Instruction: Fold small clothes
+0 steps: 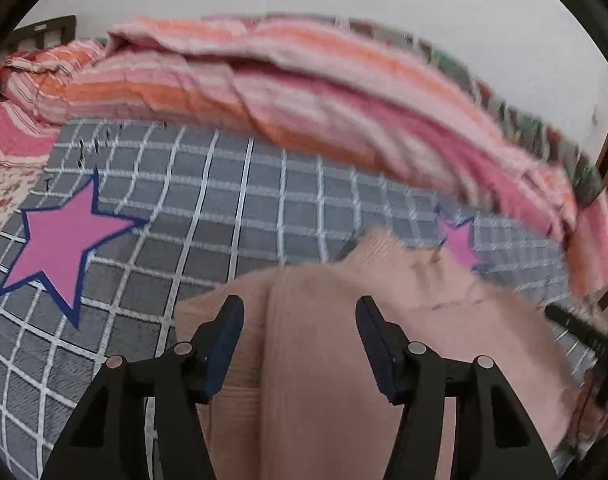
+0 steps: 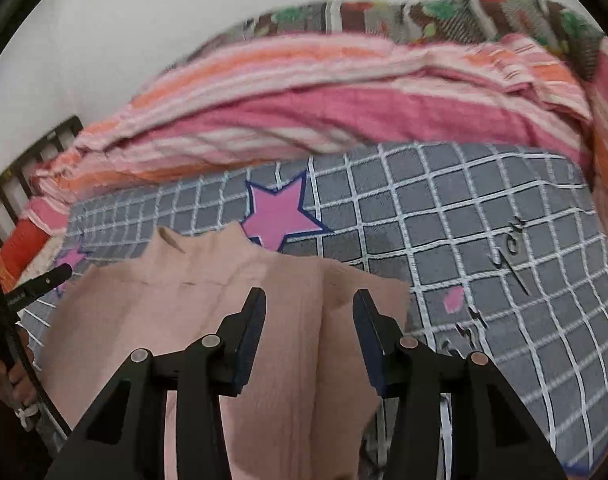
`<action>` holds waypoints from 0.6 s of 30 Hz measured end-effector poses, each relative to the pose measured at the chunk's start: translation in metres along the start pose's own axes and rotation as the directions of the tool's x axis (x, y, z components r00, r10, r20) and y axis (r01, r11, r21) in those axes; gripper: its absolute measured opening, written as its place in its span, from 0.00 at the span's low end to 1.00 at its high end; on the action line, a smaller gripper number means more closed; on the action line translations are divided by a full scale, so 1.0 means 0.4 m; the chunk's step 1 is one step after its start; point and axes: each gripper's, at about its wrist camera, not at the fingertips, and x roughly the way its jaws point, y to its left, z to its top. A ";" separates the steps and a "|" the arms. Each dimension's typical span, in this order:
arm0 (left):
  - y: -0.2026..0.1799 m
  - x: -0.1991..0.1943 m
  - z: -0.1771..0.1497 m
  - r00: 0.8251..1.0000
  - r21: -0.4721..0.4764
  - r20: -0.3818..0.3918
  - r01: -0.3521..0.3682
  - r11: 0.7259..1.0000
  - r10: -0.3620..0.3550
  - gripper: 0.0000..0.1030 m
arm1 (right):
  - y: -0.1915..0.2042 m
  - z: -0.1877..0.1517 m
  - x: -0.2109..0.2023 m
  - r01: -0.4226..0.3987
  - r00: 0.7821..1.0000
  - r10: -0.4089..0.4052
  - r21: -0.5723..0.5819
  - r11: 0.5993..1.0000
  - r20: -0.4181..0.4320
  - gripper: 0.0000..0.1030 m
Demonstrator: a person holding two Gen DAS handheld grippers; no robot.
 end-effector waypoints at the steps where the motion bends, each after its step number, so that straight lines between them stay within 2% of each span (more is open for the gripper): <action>1: 0.005 0.015 -0.009 1.000 0.004 -0.013 -0.011 1.000 0.011 0.47 | -0.006 0.002 0.026 -0.008 1.000 0.008 -0.003 1.000 -0.030 0.44; 2: 0.010 0.030 -0.014 0.999 0.003 -0.025 -0.019 1.000 0.019 0.33 | -0.010 0.000 0.047 -0.015 0.998 0.015 -0.001 1.000 -0.055 0.44; 3: 0.019 0.040 -0.015 0.999 -0.010 -0.033 -0.014 1.000 0.014 0.27 | -0.019 -0.004 0.076 -0.026 0.995 0.027 0.009 1.000 -0.092 0.44; 5: 0.037 0.041 -0.005 0.999 -0.038 -0.022 0.048 0.998 -0.049 0.07 | -0.029 -0.012 0.111 -0.056 0.990 0.060 0.031 0.998 -0.128 0.42; 7: 0.042 0.034 0.009 0.993 -0.045 0.006 0.115 0.992 -0.114 0.07 | -0.035 -0.013 0.134 -0.074 0.986 0.079 0.039 0.996 -0.147 0.16; 8: 0.046 0.022 0.022 0.991 -0.052 0.044 0.130 0.990 -0.128 0.06 | -0.031 -0.008 0.132 -0.092 0.986 0.094 0.026 0.995 -0.136 0.05; 9: 0.047 0.016 0.030 0.989 -0.055 0.063 0.135 0.989 -0.131 0.06 | -0.024 -0.001 0.120 -0.125 0.987 0.125 0.001 0.992 -0.105 0.05; 12: 0.039 0.015 0.048 0.993 -0.040 0.077 0.089 0.995 -0.086 0.07 | -0.007 0.021 0.059 -0.103 0.994 0.106 -0.067 0.992 0.041 0.05; 15: 0.028 0.068 0.026 1.000 -0.014 -0.006 -0.001 1.000 0.001 0.07 | -0.017 0.018 0.091 -0.044 0.999 0.045 -0.055 0.997 0.003 0.05; 17: 0.024 0.099 0.010 0.997 -0.002 -0.073 -0.037 0.999 0.037 0.07 | -0.041 0.001 0.158 -0.032 0.995 0.032 -0.003 0.999 -0.099 0.05; 18: 0.024 0.097 0.007 0.997 0.001 -0.072 -0.041 0.999 0.041 0.09 | -0.054 -0.001 0.171 -0.049 0.991 0.052 0.028 0.998 -0.123 0.05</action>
